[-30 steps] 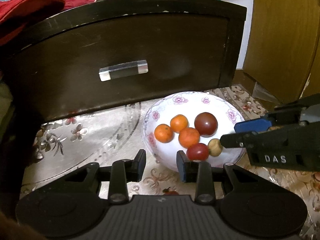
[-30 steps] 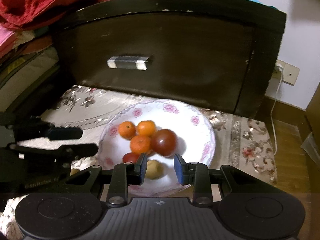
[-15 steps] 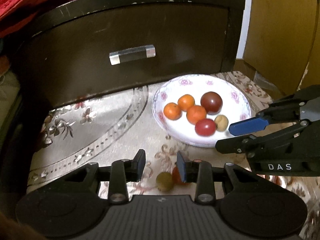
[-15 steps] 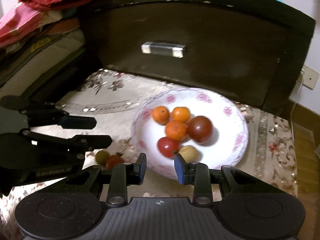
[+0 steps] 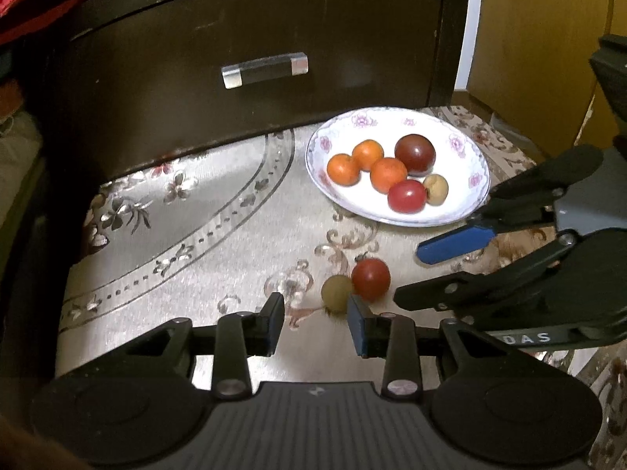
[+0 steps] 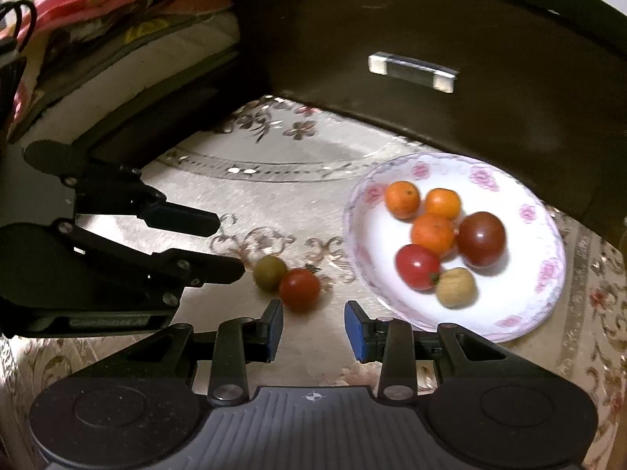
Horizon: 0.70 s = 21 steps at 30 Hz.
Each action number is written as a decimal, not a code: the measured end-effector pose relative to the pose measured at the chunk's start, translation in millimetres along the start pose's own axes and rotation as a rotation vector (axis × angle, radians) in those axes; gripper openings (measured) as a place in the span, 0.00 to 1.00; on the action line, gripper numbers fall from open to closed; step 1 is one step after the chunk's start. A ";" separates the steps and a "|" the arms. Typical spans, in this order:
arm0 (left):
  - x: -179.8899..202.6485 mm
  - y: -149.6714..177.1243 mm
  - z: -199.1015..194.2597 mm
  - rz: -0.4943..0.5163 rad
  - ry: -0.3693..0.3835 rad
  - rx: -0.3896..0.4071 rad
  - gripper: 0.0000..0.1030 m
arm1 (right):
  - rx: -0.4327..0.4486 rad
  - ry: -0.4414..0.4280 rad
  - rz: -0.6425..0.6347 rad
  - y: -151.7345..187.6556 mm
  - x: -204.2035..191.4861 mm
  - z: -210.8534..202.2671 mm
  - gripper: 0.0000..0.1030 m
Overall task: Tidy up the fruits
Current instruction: 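Withdraw both open tools from the bowl toward the last yellow fruit and red tomato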
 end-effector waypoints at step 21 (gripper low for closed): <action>-3.6 6.6 15.1 -0.001 0.025 -0.037 0.40 | -0.024 -0.011 -0.046 -3.6 -10.9 27.8 0.24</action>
Point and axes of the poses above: each gripper's, at about its wrist camera, not at the fingertips, and z roughly the way its jaws point, x to its right, y to its underside, the point moved 8 cm from there along z, roughly the way its jaws point, and after that the axes turned 9 degrees about y, right-handed, at the moved point
